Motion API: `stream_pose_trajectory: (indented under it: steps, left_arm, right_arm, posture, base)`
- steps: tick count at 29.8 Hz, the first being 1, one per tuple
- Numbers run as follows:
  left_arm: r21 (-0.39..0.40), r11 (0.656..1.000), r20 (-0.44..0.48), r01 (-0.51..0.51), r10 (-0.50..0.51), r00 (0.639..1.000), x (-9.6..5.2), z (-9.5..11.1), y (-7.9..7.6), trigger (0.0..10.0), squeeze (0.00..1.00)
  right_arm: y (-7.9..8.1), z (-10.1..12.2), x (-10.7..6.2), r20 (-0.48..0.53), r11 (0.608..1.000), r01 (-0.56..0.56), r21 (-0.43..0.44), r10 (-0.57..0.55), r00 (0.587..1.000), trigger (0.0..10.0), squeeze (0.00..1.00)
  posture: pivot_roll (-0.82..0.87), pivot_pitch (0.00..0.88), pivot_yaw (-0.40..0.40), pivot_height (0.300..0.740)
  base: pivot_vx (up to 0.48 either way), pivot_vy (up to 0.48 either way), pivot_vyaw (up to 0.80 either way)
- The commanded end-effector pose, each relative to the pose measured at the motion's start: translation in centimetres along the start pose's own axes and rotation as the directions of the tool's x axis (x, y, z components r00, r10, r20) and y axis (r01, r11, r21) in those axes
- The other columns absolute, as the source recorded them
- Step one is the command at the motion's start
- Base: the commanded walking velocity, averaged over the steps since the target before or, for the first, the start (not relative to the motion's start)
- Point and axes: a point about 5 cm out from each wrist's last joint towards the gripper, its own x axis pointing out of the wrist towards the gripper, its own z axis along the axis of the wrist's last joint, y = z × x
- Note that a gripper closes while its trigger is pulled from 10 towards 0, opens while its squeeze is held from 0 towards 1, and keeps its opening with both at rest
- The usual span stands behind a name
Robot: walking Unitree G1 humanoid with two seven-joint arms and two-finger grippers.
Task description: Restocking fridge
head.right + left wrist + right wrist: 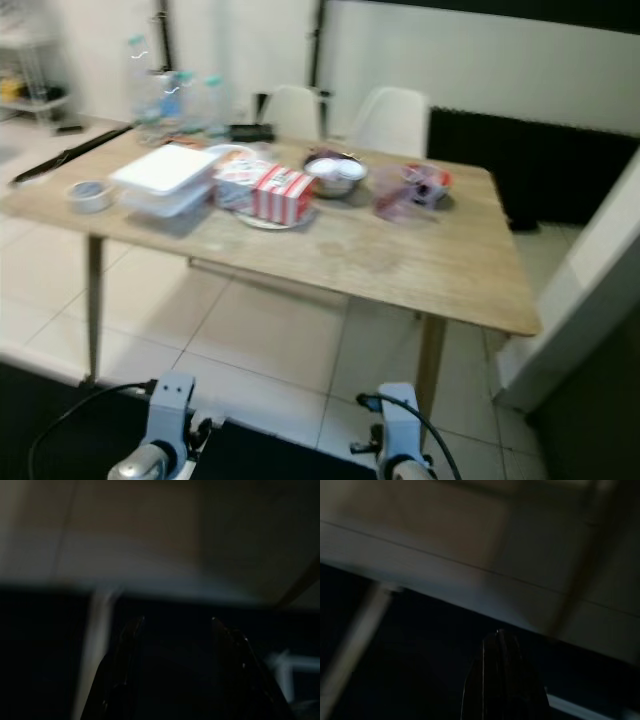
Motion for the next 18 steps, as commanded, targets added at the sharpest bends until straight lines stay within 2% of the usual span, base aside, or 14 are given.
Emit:
stream_pose_trajectory:
  steps: [1, 5, 18]
  left_arm:
    - [-0.004, 1.000, -0.053, -0.008, 0.008, 0.999, -0.5, -1.5, 0.3, 10.0, 0.00]
    - [-0.002, 1.000, -0.053, -0.004, 0.004, 0.999, -0.5, -1.5, 0.3, 10.0, 0.00]
    - [0.017, 1.000, -0.065, 0.014, -0.012, 0.998, -0.5, -1.5, 0.3, 10.0, 0.00]
  right_arm:
    - [0.5, 0.2, 0.1, 0.008, 1.000, -0.007, 0.019, 0.007, 1.000, 10.0, 0.00]
    - [0.4, 0.0, 0.1, 0.004, 1.000, -0.003, 0.026, 0.003, 1.000, 10.0, 0.00]
    - [0.4, -0.9, -0.2, -0.010, 0.999, 0.003, 0.033, -0.002, 1.000, 10.0, 0.00]
  posture:
    - [-0.02, 0.000, -0.038, 0.740]
    - [-0.02, 0.000, -0.038, 0.740]
    - [-0.02, 0.000, -0.026, 0.740]
  base:
    - [0.334, 0.000, -0.79]
    - [0.336, 0.000, -0.60]
    - [0.318, 0.000, 0.00]
